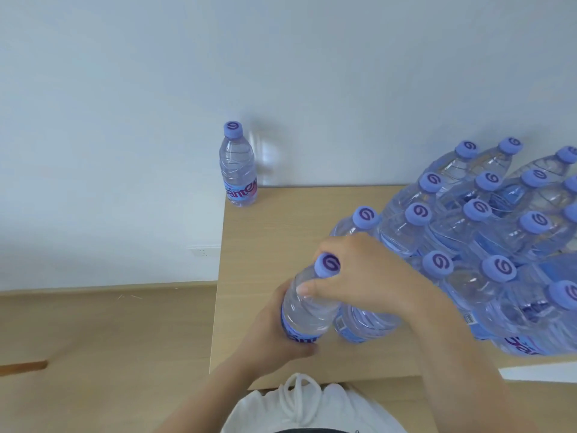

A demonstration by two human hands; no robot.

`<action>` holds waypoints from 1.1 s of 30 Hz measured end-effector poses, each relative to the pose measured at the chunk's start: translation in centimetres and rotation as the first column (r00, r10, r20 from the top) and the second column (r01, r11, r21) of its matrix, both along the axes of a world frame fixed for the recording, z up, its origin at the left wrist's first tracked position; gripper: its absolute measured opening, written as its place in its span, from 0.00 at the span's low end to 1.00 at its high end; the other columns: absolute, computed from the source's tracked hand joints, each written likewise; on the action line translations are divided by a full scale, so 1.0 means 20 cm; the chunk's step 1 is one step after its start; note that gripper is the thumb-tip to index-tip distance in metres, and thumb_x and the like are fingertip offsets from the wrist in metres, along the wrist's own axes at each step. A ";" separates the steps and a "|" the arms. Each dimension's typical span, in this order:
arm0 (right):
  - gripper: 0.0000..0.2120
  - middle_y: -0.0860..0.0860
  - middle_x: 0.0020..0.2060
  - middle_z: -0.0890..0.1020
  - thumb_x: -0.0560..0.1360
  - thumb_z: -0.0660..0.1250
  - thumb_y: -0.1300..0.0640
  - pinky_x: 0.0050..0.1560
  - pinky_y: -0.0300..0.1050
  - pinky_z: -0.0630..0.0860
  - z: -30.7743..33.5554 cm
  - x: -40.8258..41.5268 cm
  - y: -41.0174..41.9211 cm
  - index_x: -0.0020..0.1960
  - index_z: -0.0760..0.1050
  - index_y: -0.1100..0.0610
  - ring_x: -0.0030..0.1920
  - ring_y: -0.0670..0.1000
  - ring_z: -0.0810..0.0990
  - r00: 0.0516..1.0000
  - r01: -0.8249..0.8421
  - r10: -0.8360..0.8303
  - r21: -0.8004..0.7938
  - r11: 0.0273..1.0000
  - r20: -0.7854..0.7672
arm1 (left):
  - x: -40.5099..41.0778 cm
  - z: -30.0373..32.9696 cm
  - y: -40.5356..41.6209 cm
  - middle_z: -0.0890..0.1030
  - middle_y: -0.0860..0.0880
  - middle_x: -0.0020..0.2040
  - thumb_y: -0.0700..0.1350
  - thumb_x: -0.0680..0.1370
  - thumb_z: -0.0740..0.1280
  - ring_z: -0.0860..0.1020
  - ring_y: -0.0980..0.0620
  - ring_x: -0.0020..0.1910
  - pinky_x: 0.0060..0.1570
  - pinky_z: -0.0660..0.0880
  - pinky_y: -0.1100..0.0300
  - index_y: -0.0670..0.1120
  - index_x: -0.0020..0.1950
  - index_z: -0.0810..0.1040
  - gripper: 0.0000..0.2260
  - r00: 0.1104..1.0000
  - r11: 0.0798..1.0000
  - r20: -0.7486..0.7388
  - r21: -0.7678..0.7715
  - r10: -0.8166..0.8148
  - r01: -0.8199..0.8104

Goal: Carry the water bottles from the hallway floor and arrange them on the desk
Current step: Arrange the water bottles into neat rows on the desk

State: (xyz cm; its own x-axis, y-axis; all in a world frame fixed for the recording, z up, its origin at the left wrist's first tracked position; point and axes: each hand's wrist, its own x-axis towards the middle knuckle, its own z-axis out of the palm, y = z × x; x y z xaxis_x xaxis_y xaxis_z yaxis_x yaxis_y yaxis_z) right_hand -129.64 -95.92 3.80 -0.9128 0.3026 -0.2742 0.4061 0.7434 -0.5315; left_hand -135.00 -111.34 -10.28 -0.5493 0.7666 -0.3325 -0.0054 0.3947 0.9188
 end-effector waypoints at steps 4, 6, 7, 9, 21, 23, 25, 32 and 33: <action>0.25 0.44 0.25 0.66 0.59 0.67 0.33 0.31 0.39 0.62 0.08 -0.05 0.04 0.31 0.66 0.54 0.29 0.44 0.63 0.946 0.130 -0.129 -0.017 0.991 -0.298 | -0.04 0.13 -0.03 0.82 0.57 0.46 0.44 0.56 0.79 0.81 0.57 0.44 0.42 0.80 0.57 0.55 0.54 0.73 0.30 0.999 0.998 0.013 0.021 0.052 -0.053; 0.25 0.43 0.25 0.65 0.61 0.70 0.35 0.31 0.39 0.61 0.12 -0.08 0.06 0.32 0.67 0.56 0.29 0.44 0.62 0.872 0.189 -0.239 -0.156 0.969 -0.427 | -0.07 0.22 -0.02 0.83 0.52 0.41 0.39 0.57 0.77 0.81 0.53 0.38 0.35 0.77 0.60 0.48 0.52 0.75 0.26 0.991 0.992 0.131 0.124 -0.006 -0.010; 0.25 0.44 0.27 0.67 0.61 0.72 0.36 0.33 0.39 0.63 0.13 -0.10 0.07 0.35 0.71 0.58 0.30 0.44 0.65 0.850 0.181 -0.293 -0.280 0.943 -0.438 | -0.08 0.27 -0.02 0.81 0.50 0.38 0.37 0.58 0.76 0.79 0.52 0.34 0.32 0.75 0.61 0.43 0.51 0.75 0.23 0.978 0.984 0.199 0.177 -0.058 0.022; 0.24 0.44 0.34 0.76 0.60 0.72 0.36 0.40 0.39 0.69 0.16 -0.12 0.09 0.43 0.76 0.55 0.36 0.42 0.73 0.885 0.105 -0.298 -0.470 0.876 -0.358 | -0.10 0.38 -0.01 0.78 0.49 0.34 0.35 0.60 0.74 0.74 0.50 0.30 0.29 0.70 0.62 0.38 0.47 0.73 0.18 0.937 0.959 0.302 0.269 -0.175 0.092; 0.38 0.39 0.50 0.79 0.52 0.65 0.26 0.50 0.47 0.78 0.09 -0.21 0.06 0.57 0.74 0.45 0.50 0.42 0.79 0.931 0.211 -0.321 -0.462 0.862 -0.172 | -0.07 0.53 -0.01 0.83 0.47 0.41 0.46 0.53 0.75 0.81 0.52 0.39 0.39 0.77 0.62 0.45 0.51 0.78 0.27 0.958 0.986 0.287 0.153 0.025 -0.071; 0.41 0.39 0.52 0.78 0.50 0.64 0.25 0.49 0.45 0.77 0.07 -0.21 0.05 0.58 0.71 0.44 0.52 0.43 0.78 0.939 0.232 -0.313 -0.407 0.884 -0.145 | -0.08 0.50 -0.02 0.83 0.46 0.41 0.45 0.53 0.76 0.81 0.51 0.39 0.40 0.78 0.61 0.43 0.52 0.78 0.28 0.963 0.988 0.263 0.124 0.057 -0.093; 0.38 0.41 0.50 0.80 0.51 0.64 0.24 0.49 0.45 0.76 0.06 -0.21 0.04 0.55 0.73 0.44 0.50 0.44 0.79 0.953 0.202 -0.268 -0.366 0.908 -0.138 | -0.09 0.48 -0.03 0.82 0.45 0.39 0.42 0.55 0.76 0.80 0.51 0.36 0.37 0.77 0.61 0.41 0.52 0.77 0.27 0.968 0.989 0.238 0.096 0.084 -0.109; 0.26 0.43 0.48 0.82 0.57 0.71 0.36 0.54 0.52 0.77 -0.01 -0.29 -0.04 0.52 0.74 0.43 0.51 0.45 0.81 0.970 0.069 -0.173 -0.487 0.871 -0.172 | -0.23 0.29 -0.06 0.82 0.44 0.44 0.38 0.55 0.78 0.81 0.49 0.39 0.36 0.77 0.60 0.44 0.54 0.74 0.29 0.971 0.971 0.089 0.068 0.221 -0.228; 0.26 0.44 0.49 0.82 0.58 0.73 0.38 0.55 0.54 0.77 -0.03 -0.32 -0.05 0.53 0.74 0.44 0.52 0.47 0.80 0.969 0.063 -0.172 -0.499 0.864 -0.175 | -0.25 0.25 -0.06 0.82 0.44 0.45 0.38 0.55 0.78 0.81 0.50 0.40 0.37 0.78 0.60 0.44 0.55 0.74 0.30 0.965 0.962 0.074 0.090 0.250 -0.256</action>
State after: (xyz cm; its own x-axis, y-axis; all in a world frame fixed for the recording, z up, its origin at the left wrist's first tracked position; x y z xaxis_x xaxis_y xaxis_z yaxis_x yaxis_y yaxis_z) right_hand -135.94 -96.99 3.28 -0.9310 0.2887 -0.2235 0.3142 0.3214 -0.8933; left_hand -140.00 -112.52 -5.20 -0.7108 0.6354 -0.3018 -0.1508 0.2815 0.9476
